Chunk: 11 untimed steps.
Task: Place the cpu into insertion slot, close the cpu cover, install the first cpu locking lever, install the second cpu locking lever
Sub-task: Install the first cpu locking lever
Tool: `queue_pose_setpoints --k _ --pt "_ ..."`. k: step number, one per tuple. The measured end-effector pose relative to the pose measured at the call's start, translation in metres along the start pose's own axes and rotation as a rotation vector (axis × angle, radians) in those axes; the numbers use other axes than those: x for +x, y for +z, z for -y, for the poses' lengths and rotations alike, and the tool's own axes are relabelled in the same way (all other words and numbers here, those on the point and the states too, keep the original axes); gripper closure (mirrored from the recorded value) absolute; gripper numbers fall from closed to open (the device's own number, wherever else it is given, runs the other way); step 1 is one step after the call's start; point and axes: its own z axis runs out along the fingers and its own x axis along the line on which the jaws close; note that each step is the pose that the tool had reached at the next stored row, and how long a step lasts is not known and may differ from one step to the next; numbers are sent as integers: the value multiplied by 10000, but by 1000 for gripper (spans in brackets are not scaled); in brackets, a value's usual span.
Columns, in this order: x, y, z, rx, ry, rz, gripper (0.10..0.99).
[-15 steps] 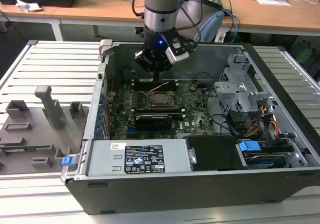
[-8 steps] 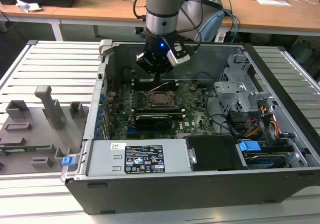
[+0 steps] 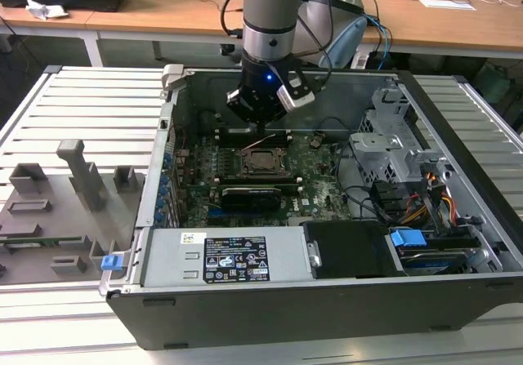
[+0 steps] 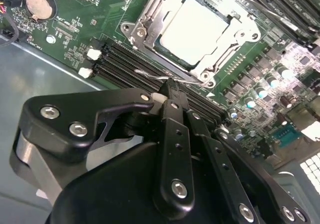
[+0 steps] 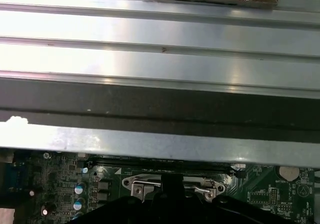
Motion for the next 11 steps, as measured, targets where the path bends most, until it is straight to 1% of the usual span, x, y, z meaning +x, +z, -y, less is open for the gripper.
queue_pose_setpoints --k 5,8,11 --pt "-12 43 -2 1 -16 -1 980" --pt "-102 88 -23 0 -32 -3 980" --pt "-133 116 -27 -1 -33 -3 980"
